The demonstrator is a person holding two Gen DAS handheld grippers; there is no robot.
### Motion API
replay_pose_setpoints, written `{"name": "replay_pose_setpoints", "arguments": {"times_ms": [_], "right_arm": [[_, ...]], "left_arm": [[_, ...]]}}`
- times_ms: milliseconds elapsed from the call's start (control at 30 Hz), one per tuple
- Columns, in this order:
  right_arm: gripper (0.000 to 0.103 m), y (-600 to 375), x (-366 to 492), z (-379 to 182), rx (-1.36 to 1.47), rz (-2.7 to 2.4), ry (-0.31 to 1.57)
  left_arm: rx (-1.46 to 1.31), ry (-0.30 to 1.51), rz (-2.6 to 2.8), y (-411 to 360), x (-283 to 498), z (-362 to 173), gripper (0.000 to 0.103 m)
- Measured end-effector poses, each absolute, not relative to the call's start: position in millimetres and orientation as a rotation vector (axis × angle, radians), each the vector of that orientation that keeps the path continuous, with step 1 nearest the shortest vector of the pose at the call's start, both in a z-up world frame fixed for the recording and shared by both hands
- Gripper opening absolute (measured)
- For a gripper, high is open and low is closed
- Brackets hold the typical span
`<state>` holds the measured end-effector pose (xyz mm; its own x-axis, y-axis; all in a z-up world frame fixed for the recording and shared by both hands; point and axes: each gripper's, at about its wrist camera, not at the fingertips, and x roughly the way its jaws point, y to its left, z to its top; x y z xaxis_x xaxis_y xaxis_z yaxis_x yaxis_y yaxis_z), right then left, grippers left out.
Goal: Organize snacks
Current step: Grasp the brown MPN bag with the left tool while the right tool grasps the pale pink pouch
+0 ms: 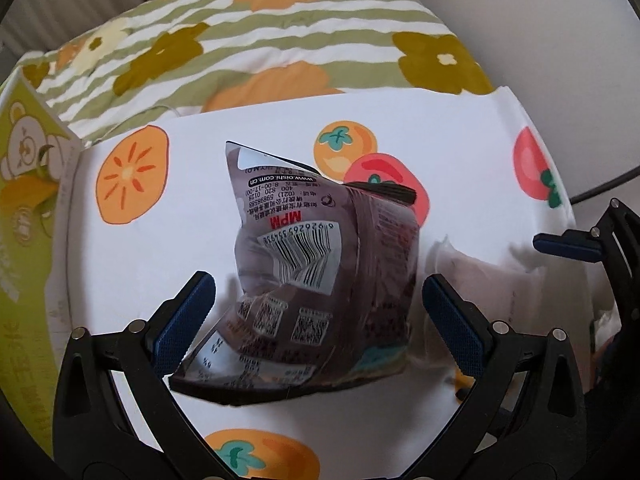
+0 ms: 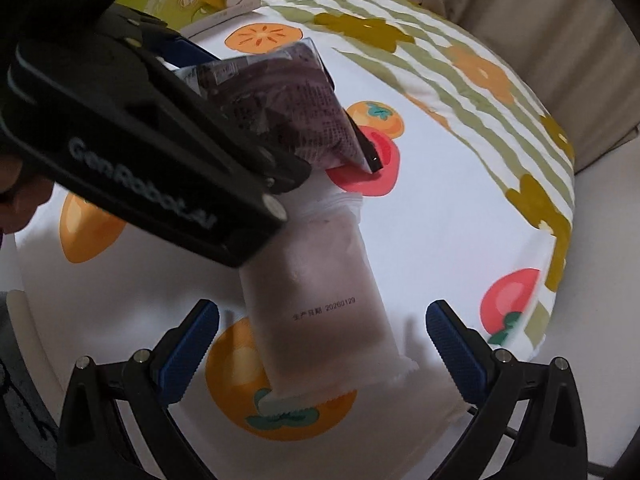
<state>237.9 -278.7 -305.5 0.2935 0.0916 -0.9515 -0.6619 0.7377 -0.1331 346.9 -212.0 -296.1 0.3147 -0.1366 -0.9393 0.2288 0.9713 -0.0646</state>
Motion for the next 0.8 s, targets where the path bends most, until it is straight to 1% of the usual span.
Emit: {"name": "replay_pose_setpoints", "arguments": {"times_ms": [100, 133, 200, 233, 300, 333, 367, 433, 600, 800], "right_arm": [[0.103, -283, 241, -308, -0.554, 0.562, 1.178], [0.103, -283, 242, -309, -0.552, 0.565, 1.178], [0.103, -284, 243, -311, -0.555, 0.571, 1.178], [0.101, -284, 243, -312, -0.554, 0.574, 1.180], [0.091, -284, 244, -314, -0.545, 0.591, 1.185], [0.084, -284, 244, -314, -0.539, 0.604, 1.190], [0.079, -284, 244, -316, -0.536, 0.609, 1.195], [0.075, -283, 244, -318, -0.536, 0.617, 1.207], [0.074, -280, 241, -319, -0.527, 0.620, 1.205], [0.067, -284, 243, -318, -0.473, 0.600, 1.201]], "left_arm": [[0.078, 1.221, -0.232, -212, 349, -299, 0.097], [0.079, 1.219, -0.229, -212, 349, -300, 0.091], [0.067, 1.220, -0.246, -211, 350, -301, 0.085], [0.059, 1.221, -0.255, -210, 351, -301, 0.078], [0.051, 1.224, -0.260, -209, 351, -301, 0.075], [0.048, 1.225, -0.263, -208, 352, -301, 0.073], [0.047, 1.226, -0.265, -208, 351, -300, 0.072], [0.049, 1.231, -0.263, -206, 350, -299, 0.070], [0.026, 1.235, -0.254, -196, 347, -293, 0.069], [0.008, 1.201, -0.237, -183, 341, -275, 0.068]]}}
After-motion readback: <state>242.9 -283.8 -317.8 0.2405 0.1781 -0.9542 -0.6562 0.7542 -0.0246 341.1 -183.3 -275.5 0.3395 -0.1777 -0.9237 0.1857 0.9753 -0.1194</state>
